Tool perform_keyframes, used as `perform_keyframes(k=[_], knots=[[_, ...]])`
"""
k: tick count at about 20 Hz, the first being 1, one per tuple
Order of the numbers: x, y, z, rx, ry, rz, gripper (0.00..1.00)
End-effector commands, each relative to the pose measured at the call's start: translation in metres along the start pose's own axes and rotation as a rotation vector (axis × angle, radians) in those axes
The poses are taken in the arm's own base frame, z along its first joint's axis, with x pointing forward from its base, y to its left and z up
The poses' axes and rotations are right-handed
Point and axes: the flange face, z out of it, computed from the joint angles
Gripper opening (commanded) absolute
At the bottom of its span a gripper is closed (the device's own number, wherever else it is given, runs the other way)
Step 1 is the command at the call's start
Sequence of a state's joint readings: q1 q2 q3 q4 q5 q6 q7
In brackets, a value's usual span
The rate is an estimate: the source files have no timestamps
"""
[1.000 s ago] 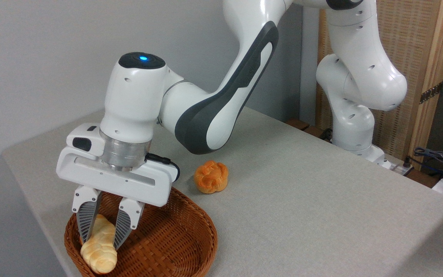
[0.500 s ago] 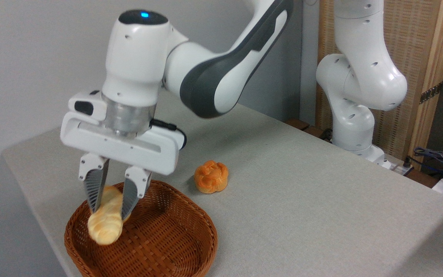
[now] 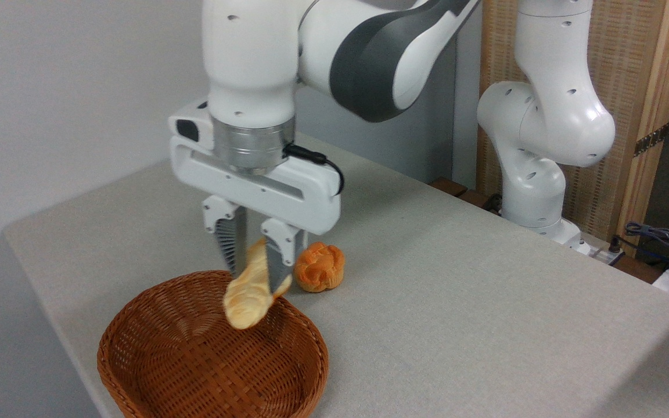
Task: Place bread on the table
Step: 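Lift the braided roll out of the basket, then carry the roll beside the orange bun and lower it onto the table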
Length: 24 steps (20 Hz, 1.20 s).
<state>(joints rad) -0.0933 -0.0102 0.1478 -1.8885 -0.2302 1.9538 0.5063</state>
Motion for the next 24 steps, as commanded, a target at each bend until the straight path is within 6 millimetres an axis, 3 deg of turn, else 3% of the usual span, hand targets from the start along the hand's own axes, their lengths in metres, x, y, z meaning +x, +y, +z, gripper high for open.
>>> perform_keyframes(k=[1, 6, 7, 9, 10, 11, 24], knots=[[-0.039, 0.003, 0.005, -0.006, -0.107, 0.158, 0.55], [-0.072, 0.011, 0.017, -0.024, -0.185, 0.284, 0.56], [-0.075, 0.012, 0.018, -0.036, -0.200, 0.303, 0.60], [-0.078, 0.012, 0.023, -0.046, -0.222, 0.334, 0.80], [-0.080, 0.014, 0.030, -0.056, -0.235, 0.349, 0.98], [-0.080, 0.015, 0.034, -0.060, -0.242, 0.353, 1.00], [-0.071, 0.024, 0.044, -0.058, -0.253, 0.379, 1.00]])
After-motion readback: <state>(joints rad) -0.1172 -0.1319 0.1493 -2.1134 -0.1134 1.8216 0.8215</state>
